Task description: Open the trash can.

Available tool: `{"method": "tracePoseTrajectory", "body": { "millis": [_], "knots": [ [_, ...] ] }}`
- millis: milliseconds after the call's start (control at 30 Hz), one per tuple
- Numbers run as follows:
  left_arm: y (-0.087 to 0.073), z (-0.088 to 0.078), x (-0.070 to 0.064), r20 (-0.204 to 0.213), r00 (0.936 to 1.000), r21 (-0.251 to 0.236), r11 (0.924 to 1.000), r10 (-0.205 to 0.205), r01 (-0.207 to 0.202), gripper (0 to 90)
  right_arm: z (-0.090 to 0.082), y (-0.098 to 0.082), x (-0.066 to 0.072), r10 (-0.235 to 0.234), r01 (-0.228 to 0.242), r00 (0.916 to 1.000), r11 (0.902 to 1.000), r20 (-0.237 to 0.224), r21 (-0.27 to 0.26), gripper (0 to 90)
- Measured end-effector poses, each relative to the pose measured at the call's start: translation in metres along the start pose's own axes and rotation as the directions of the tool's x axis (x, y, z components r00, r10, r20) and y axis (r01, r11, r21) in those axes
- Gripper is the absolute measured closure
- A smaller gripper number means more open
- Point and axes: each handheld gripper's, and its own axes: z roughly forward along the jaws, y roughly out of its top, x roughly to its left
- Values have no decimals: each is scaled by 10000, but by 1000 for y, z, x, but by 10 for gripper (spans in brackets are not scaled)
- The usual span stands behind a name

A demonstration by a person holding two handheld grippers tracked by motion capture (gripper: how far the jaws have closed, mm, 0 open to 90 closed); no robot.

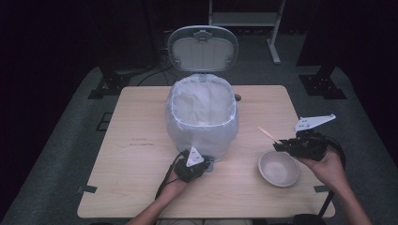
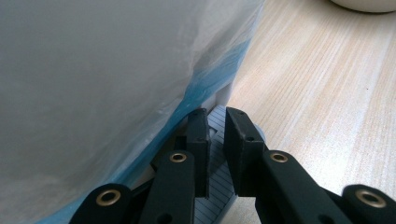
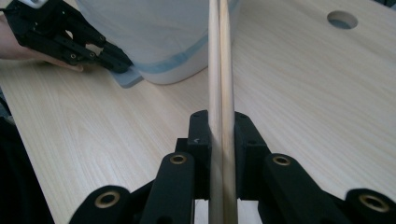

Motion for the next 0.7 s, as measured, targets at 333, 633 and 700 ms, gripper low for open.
{"method": "tracePoseTrajectory", "body": {
  "millis": [333,633,700],
  "knots": [
    [0,0,0,18,10000,-22,10000,-62,62,804,-17,20,5,-275,277,9995,9996,133,-114,792],
    [-1,0,0,28,9999,-70,9999,-97,97,804,-29,38,9,-453,459,9988,9985,194,-296,791],
    [-1,0,0,46,10000,-5,10000,-77,77,804,-30,43,10,-532,537,9984,9981,182,-302,791]
  ]
}}
